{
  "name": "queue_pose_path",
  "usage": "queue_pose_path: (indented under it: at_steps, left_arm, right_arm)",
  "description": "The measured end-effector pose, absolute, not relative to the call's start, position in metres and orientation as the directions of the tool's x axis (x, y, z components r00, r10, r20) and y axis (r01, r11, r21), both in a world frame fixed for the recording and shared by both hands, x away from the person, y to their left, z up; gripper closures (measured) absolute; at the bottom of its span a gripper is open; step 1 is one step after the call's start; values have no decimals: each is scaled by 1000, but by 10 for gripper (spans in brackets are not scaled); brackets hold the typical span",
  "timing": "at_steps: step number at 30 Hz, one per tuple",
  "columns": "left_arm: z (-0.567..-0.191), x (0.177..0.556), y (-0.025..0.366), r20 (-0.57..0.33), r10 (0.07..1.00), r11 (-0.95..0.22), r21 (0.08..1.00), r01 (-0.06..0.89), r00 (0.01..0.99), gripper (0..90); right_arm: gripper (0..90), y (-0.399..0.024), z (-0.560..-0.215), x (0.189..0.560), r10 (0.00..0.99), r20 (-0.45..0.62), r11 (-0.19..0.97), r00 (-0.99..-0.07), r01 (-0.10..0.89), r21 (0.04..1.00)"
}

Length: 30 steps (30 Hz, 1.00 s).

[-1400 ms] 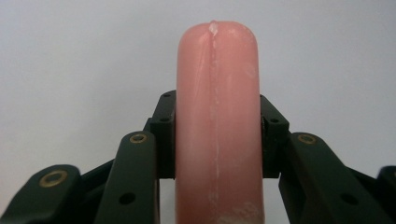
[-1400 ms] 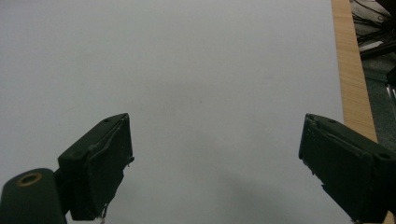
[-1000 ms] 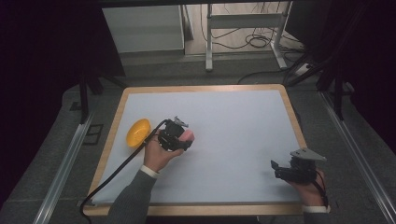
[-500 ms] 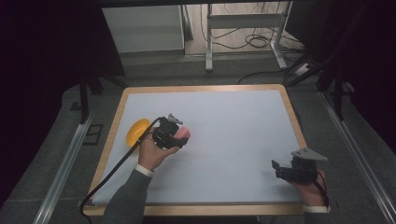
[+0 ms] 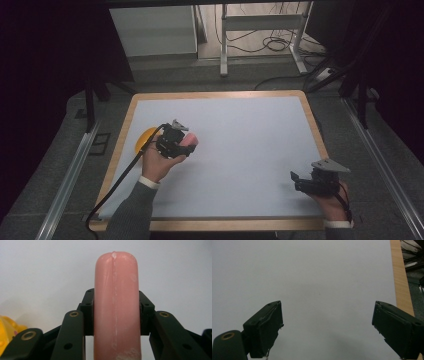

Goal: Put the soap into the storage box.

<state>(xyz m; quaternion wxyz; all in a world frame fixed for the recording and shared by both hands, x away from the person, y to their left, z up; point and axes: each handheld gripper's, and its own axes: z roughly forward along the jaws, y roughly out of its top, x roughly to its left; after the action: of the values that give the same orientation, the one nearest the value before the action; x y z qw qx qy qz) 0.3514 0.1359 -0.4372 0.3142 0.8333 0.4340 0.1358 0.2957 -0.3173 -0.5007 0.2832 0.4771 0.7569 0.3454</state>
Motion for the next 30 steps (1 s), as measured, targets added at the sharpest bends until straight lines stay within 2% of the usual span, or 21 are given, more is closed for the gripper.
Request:
queue_pose_path:
  at_steps: [30]
  left_arm:
    - [-426, 349, 163, -43, 833, -389, 663, 639, 551, 598]
  right_arm:
    - [96, -318, -502, 296, 919, -101, 308, -382, 532, 789]
